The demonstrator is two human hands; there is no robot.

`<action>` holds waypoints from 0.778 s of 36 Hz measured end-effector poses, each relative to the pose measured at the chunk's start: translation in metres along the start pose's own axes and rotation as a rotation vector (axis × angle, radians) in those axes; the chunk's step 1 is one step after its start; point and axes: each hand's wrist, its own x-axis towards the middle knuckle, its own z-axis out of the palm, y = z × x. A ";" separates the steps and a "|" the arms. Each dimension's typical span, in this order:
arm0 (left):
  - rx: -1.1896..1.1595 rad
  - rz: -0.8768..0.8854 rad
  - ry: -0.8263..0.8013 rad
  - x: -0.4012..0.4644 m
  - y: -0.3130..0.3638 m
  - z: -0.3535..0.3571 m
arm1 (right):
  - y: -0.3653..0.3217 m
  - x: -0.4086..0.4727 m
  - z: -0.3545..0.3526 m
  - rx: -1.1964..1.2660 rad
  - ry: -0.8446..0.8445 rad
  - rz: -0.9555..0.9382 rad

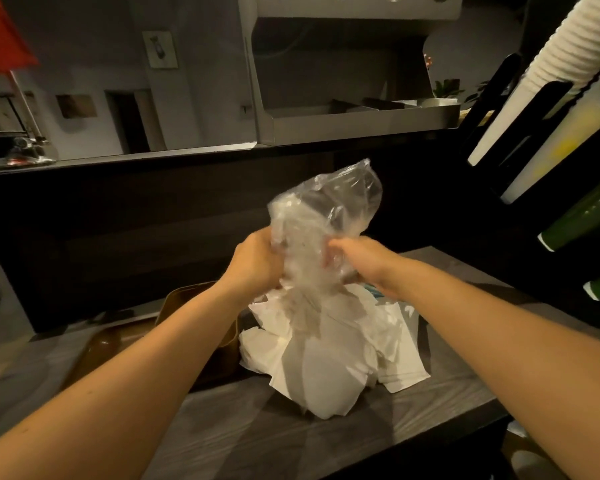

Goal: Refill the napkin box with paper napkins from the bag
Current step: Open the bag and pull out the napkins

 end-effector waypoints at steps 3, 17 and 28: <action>-0.274 0.058 0.122 0.002 0.010 -0.008 | -0.011 0.000 -0.006 0.194 0.117 -0.096; -0.510 0.075 -0.099 -0.016 0.047 -0.003 | -0.042 -0.012 0.024 0.225 -0.100 -0.117; -0.614 -0.238 0.058 -0.007 0.034 -0.012 | -0.024 -0.026 0.018 -0.260 -0.094 -0.563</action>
